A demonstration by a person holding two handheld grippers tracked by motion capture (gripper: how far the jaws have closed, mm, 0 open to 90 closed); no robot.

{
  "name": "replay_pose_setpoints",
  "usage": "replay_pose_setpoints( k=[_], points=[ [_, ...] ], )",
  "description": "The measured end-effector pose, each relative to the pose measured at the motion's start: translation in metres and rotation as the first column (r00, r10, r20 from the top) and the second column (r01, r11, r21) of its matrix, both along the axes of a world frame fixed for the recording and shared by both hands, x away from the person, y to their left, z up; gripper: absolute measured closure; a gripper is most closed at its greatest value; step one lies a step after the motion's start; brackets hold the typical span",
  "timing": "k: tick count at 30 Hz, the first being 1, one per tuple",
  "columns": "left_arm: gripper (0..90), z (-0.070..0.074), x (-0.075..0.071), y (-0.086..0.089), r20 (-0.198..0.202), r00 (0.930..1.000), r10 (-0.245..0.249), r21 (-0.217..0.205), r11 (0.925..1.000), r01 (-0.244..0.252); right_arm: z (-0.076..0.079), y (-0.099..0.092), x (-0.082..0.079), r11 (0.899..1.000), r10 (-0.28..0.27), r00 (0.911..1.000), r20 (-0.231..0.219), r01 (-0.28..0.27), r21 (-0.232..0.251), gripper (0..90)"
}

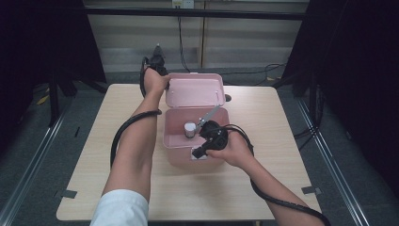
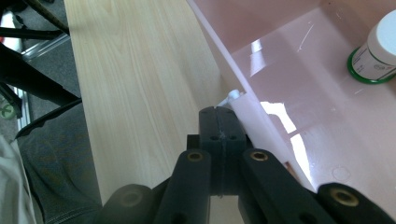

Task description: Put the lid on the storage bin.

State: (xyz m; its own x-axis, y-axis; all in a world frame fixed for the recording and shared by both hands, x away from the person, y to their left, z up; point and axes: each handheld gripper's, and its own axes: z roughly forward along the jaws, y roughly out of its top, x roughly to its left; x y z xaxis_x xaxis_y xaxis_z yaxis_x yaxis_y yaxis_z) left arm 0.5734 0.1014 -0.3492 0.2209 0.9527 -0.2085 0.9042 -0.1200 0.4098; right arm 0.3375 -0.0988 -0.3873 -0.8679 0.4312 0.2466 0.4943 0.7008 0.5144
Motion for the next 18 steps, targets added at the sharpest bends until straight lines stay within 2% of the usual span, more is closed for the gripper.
replay_pose_setpoints(
  k=[5,9,18],
  points=[
    [86.3,0.018,-0.007,0.006,0.014,0.9999,-0.007,-0.022,0.9997,0.008,0.001,0.001,0.000,1.000,-0.011,0.9999,-0.002,0.011,-0.012,90.0],
    [86.9,0.029,-0.011,0.005,0.018,0.9995,-0.026,0.000,0.9997,0.026,0.001,0.001,0.002,1.000,-0.018,0.9997,-0.015,0.018,-0.007,90.0],
    [87.4,0.039,-0.018,0.006,0.033,0.9987,-0.038,-0.016,0.9991,0.039,0.002,0.002,0.004,1.000,-0.026,0.9993,-0.026,0.026,-0.013,90.0]
  ],
)
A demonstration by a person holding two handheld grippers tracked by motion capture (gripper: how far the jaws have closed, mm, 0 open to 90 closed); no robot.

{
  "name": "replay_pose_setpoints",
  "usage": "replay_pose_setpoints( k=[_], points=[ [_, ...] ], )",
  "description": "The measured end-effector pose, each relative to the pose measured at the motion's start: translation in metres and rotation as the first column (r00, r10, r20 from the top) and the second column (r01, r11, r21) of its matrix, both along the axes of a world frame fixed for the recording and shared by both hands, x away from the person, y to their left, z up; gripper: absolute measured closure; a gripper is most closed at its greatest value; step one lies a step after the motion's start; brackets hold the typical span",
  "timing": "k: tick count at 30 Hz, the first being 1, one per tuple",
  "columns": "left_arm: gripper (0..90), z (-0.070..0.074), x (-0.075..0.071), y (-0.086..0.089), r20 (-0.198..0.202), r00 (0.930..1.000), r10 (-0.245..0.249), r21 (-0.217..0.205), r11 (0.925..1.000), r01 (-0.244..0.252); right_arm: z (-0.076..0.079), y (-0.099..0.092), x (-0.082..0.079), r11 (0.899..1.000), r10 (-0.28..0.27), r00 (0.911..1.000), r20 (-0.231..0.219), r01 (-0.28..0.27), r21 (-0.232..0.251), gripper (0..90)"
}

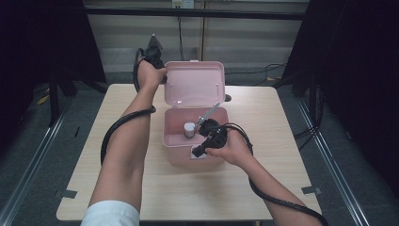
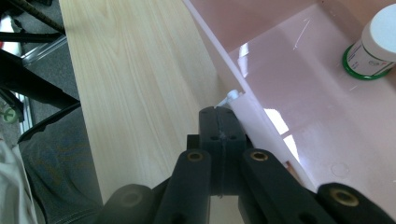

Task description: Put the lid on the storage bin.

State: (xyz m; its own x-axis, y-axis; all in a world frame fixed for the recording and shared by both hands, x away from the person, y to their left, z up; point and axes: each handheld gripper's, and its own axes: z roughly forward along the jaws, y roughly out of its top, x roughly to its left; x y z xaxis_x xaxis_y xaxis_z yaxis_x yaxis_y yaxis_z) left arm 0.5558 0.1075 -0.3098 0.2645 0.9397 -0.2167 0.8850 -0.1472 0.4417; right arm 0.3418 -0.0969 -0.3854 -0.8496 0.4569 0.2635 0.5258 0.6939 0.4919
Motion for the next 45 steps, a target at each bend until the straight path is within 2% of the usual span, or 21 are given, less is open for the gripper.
replay_pose_setpoints(
  k=[6,10,23,35,45],
  points=[
    [87.8,0.010,-0.008,0.002,0.006,0.9999,-0.014,-0.011,0.9998,0.014,0.001,0.002,0.001,1.000,-0.008,0.9999,-0.006,0.008,-0.010,90.0],
    [87.9,0.018,-0.017,0.002,0.019,0.9992,-0.034,0.008,0.9994,0.034,0.002,0.003,0.000,1.000,-0.013,0.9999,0.000,0.012,-0.026,90.0],
    [87.5,0.032,-0.044,0.005,0.049,0.9959,-0.075,0.021,0.9970,0.075,0.003,0.006,-0.002,0.999,-0.030,0.9995,0.008,0.030,-0.045,90.0],
    [87.1,0.036,-0.061,0.007,0.065,0.9939,-0.089,0.019,0.9959,0.088,0.003,0.007,-0.002,0.998,-0.040,0.9991,0.010,0.041,-0.043,90.0],
    [86.5,0.036,-0.073,0.011,0.070,0.9927,-0.098,-0.012,0.9950,0.099,0.004,0.010,-0.003,0.997,-0.047,0.9987,0.018,0.048,-0.060,90.0]
  ],
)
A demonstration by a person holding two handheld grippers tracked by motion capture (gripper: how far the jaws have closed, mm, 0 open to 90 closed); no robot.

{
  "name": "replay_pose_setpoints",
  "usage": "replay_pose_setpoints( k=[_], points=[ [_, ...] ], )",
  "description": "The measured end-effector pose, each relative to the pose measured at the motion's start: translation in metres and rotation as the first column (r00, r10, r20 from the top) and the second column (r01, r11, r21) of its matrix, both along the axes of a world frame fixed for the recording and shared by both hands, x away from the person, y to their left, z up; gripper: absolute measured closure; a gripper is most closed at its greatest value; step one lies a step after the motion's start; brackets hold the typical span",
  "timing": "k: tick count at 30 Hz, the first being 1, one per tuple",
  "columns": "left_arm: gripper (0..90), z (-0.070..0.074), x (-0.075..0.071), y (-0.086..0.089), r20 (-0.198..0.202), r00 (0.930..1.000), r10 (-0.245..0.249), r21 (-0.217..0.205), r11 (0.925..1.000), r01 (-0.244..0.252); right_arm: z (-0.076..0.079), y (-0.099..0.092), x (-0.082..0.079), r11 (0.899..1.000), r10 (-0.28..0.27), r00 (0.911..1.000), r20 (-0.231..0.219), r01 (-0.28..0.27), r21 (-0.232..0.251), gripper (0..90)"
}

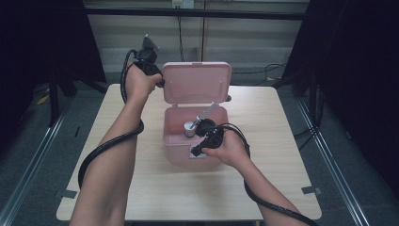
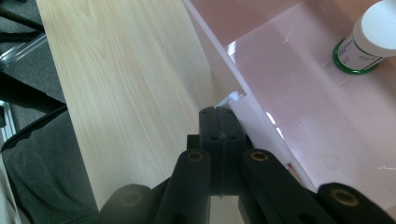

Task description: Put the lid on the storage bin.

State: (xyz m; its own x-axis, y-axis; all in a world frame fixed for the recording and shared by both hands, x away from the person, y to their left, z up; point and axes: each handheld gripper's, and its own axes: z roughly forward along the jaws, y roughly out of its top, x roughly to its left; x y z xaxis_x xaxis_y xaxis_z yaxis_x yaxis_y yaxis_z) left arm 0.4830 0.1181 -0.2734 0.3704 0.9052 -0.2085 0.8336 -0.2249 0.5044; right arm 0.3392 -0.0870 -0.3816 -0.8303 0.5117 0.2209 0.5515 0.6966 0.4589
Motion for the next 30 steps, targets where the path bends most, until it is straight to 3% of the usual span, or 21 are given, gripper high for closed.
replay_pose_setpoints(
  k=[3,5,7,8,9,14,15,19,24,27,28,29,30],
  points=[
    [87.1,-0.001,-0.005,0.003,-0.014,0.9999,-0.004,-0.011,0.9999,0.004,0.000,0.000,0.000,1.000,-0.004,1.0000,0.001,0.004,0.004,90.0],
    [90.0,-0.003,-0.008,0.005,-0.033,0.9993,-0.018,-0.059,0.9981,0.016,-0.001,0.000,0.000,1.000,-0.013,0.9999,0.007,0.013,0.014,90.0],
    [90.0,-0.003,-0.010,0.005,-0.027,0.9995,-0.018,-0.061,0.9980,0.017,-0.001,0.001,0.001,1.000,-0.013,0.9998,0.013,0.013,0.014,90.0],
    [90.0,-0.005,-0.013,0.004,-0.022,0.9991,-0.036,-0.036,0.9987,0.036,-0.001,0.001,0.001,1.000,-0.016,0.9998,0.010,0.016,0.014,90.0],
    [90.0,-0.006,-0.013,0.004,-0.030,0.9988,-0.038,-0.050,0.9981,0.036,-0.001,0.001,0.001,1.000,-0.017,0.9998,0.010,0.017,0.015,90.0],
    [90.0,-0.014,-0.010,0.015,-0.039,0.9992,-0.005,-0.014,0.9999,0.005,-0.001,0.002,0.001,1.000,-0.021,0.9997,0.007,0.021,0.012,90.0],
    [90.0,-0.017,-0.008,0.018,-0.037,0.9993,0.008,0.005,1.0000,-0.008,-0.001,0.002,0.001,1.000,-0.021,0.9997,0.008,0.021,0.013,90.0],
    [86.9,-0.035,0.014,0.029,-0.020,0.9983,0.055,0.010,0.9984,-0.055,-0.002,0.001,0.001,1.000,-0.015,0.9998,0.010,0.015,0.015,90.0],
    [88.4,-0.058,0.038,0.021,-0.053,0.9971,0.055,-0.119,0.9911,-0.061,-0.002,-0.001,0.002,1.000,0.000,1.0000,0.006,0.000,0.028,90.0],
    [90.0,-0.063,0.043,0.011,-0.043,0.9981,0.043,-0.131,0.9903,-0.048,-0.002,-0.001,0.004,0.999,0.009,1.0000,-0.004,-0.009,0.032,90.0],
    [90.0,-0.064,0.044,0.011,-0.050,0.9980,0.039,-0.148,0.9879,-0.046,-0.002,-0.001,0.004,0.999,0.008,1.0000,-0.001,-0.008,0.031,90.0],
    [90.0,-0.064,0.044,0.011,-0.067,0.9966,0.048,-0.201,0.9778,-0.061,-0.002,-0.001,0.004,0.999,0.007,1.0000,0.001,-0.007,0.031,90.0],
    [90.0,-0.064,0.044,0.011,-0.073,0.9962,0.046,-0.218,0.9740,-0.061,-0.003,-0.002,0.005,0.999,0.012,0.9999,-0.002,-0.012,0.037,90.0]
  ],
)
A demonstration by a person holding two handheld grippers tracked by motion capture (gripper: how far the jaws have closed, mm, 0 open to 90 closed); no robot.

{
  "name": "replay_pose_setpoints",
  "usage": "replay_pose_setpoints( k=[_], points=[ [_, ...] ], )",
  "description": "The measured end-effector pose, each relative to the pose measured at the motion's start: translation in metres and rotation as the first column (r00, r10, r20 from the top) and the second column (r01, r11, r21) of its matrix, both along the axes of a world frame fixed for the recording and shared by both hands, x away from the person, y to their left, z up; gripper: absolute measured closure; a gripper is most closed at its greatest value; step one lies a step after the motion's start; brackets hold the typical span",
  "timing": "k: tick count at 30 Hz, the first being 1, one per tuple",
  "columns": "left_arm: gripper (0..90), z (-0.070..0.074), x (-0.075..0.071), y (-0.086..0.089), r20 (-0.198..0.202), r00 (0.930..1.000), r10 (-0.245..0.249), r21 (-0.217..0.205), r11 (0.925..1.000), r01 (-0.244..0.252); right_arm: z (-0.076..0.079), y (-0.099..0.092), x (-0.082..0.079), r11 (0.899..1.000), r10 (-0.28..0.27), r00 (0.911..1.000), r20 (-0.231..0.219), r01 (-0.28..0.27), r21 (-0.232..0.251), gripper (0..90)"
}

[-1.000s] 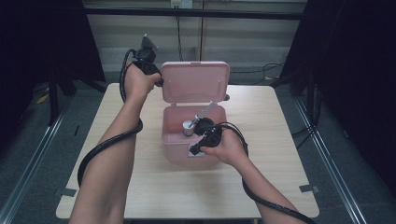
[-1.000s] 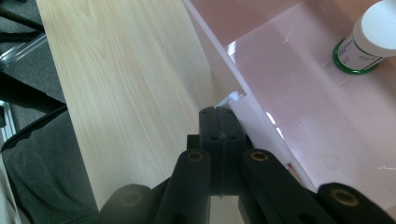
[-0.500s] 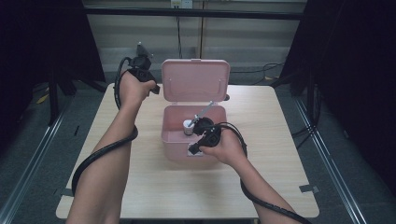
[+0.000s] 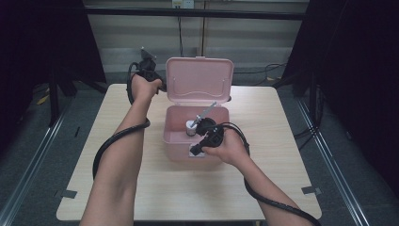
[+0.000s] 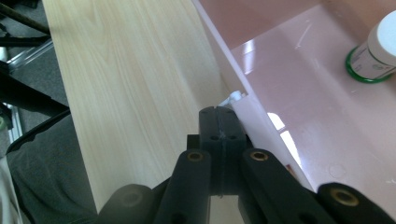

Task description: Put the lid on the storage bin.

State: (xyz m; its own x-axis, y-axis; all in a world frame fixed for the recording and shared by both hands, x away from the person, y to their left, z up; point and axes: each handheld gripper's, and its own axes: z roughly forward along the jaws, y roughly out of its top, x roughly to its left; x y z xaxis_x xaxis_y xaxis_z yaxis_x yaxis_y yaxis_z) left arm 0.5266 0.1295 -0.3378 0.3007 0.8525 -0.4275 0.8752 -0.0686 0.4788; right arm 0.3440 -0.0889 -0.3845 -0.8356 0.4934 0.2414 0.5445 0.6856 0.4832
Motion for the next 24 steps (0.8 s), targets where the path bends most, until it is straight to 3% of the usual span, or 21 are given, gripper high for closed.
replay_pose_setpoints(
  k=[4,8,11,13,14,16,17,18,22,23,24],
  points=[
    [90.0,0.005,-0.003,-0.001,-0.027,0.9991,-0.034,-0.009,0.9994,0.034,0.000,-0.001,0.003,1.000,-0.008,1.0000,-0.001,0.008,0.004,90.0],
    [90.0,0.013,-0.007,-0.002,-0.014,0.9981,-0.060,-0.040,0.9974,0.060,0.001,-0.001,0.005,1.000,-0.011,0.9999,-0.007,0.011,-0.005,90.0],
    [90.0,0.015,-0.009,-0.010,0.009,0.9970,-0.077,0.017,0.9969,0.076,0.002,-0.001,0.005,1.000,-0.008,0.9999,-0.006,0.008,-0.019,90.0],
    [88.2,0.014,-0.009,-0.011,0.011,0.9972,-0.074,0.029,0.9968,0.074,0.002,-0.001,0.005,1.000,-0.010,1.0000,-0.001,0.010,-0.021,90.0],
    [86.1,0.013,-0.008,-0.014,0.039,0.9974,-0.060,0.058,0.9966,0.058,0.002,-0.001,0.005,1.000,-0.007,1.0000,0.000,0.007,-0.021,90.0],
    [76.7,0.012,-0.005,-0.016,0.079,0.9963,-0.034,0.076,0.9967,0.028,0.001,-0.001,0.004,1.000,-0.013,0.9999,0.001,0.013,-0.020,90.0],
    [70.9,0.010,-0.002,-0.017,0.109,0.9937,-0.028,0.131,0.9913,0.014,0.001,-0.001,0.004,1.000,-0.012,0.9999,0.003,0.012,-0.020,90.0],
    [67.2,0.008,0.001,-0.018,0.116,0.9930,-0.021,0.151,0.9885,0.003,0.001,-0.001,0.004,1.000,-0.010,0.9999,0.003,0.010,-0.021,90.0],
    [58.3,-0.004,0.013,-0.021,0.161,0.9868,0.018,0.120,0.9921,-0.037,0.001,-0.001,0.005,1.000,-0.002,1.0000,0.002,0.002,-0.018,90.0],
    [59.9,-0.007,0.016,-0.024,0.164,0.9864,0.009,0.122,0.9921,-0.029,0.001,-0.002,0.005,1.000,0.000,1.0000,0.000,0.000,-0.016,90.0],
    [75.2,-0.010,0.017,-0.026,0.156,0.9877,-0.011,0.113,0.9935,-0.007,0.001,-0.002,0.006,1.000,0.001,1.0000,-0.001,-0.001,-0.014,90.0]
  ],
)
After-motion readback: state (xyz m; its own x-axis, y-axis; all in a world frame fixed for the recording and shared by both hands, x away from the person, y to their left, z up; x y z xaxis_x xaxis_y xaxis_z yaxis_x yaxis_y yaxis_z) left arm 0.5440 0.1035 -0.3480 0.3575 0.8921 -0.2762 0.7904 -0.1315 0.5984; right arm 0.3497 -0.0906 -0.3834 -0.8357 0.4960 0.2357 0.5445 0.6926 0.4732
